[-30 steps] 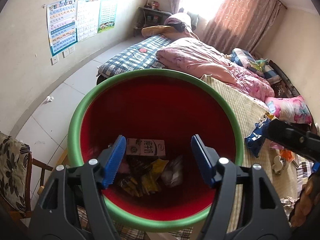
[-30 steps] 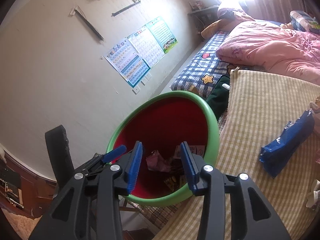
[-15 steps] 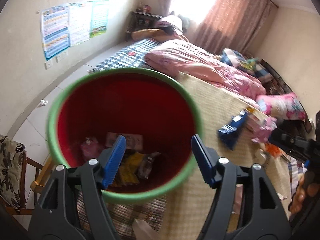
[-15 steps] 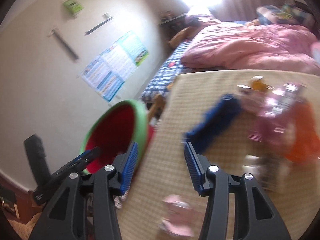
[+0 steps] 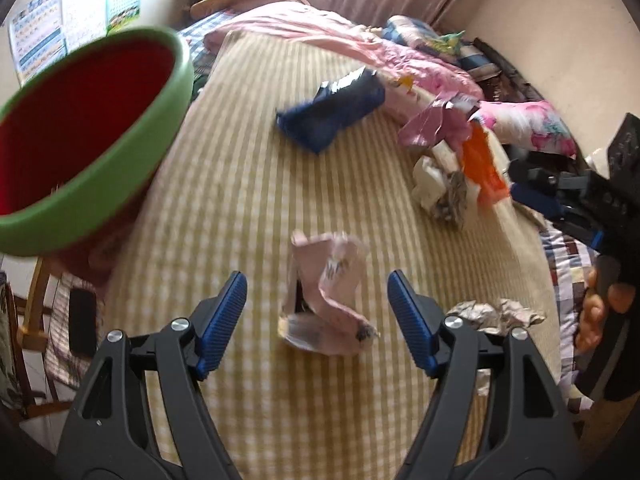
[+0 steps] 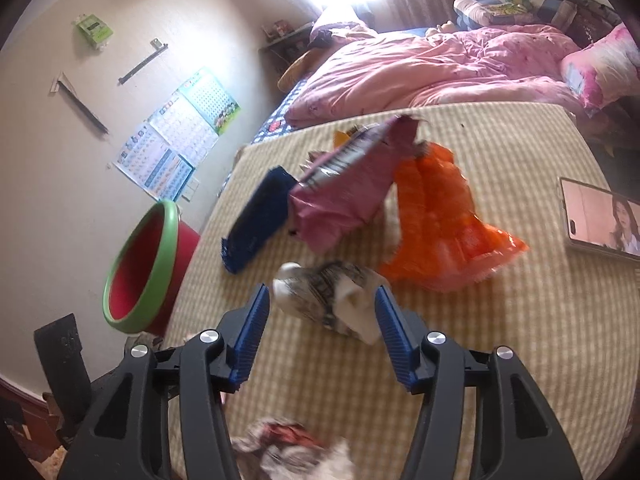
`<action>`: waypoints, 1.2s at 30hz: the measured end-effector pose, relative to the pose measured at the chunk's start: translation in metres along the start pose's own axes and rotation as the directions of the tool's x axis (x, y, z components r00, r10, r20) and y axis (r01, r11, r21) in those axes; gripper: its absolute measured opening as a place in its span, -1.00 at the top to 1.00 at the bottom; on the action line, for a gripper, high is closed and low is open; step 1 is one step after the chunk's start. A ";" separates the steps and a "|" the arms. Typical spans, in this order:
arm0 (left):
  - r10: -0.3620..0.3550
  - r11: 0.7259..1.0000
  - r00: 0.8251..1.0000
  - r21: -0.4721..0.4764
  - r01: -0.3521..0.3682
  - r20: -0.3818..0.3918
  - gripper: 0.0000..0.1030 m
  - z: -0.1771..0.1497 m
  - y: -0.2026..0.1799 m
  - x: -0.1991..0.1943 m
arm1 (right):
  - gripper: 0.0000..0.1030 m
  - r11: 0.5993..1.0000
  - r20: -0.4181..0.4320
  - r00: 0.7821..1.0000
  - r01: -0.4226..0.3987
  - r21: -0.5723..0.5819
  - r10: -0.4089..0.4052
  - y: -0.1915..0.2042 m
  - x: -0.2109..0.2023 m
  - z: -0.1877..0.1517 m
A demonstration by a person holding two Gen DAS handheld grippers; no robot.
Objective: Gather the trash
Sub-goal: 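Grasp the pink snack bag with the right tool while the left tool grasps crumpled pink paper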
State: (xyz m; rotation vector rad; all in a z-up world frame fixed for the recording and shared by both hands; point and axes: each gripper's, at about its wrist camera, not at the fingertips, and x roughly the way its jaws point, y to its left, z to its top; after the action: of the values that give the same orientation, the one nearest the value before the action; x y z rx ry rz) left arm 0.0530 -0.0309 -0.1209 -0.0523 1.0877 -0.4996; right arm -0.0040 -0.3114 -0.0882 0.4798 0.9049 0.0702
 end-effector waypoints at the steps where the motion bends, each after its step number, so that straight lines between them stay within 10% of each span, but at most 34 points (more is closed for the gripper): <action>1: 0.011 1.000 1.000 -0.014 -0.011 -0.005 -0.35 -0.004 -0.001 0.003 | -0.05 1.000 -0.004 1.000 -0.007 0.001 0.007 -0.003 0.000 0.000; 21: 0.112 0.986 0.992 -0.130 -0.104 0.060 -0.22 -0.023 0.008 -0.024 | -0.41 0.968 -0.023 0.995 -0.086 0.237 0.095 -0.010 0.062 0.060; 36: 0.103 0.992 0.992 -0.086 -0.097 0.070 -0.23 -0.005 -0.008 -0.020 | -0.25 0.965 -0.041 0.984 -0.159 0.210 0.171 -0.020 0.073 0.070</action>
State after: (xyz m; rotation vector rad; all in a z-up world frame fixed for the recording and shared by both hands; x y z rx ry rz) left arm 0.0379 -0.0288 -0.1041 -0.0873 1.0321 -0.3596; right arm 0.0930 -0.3359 -0.1144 0.7501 0.9331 0.1438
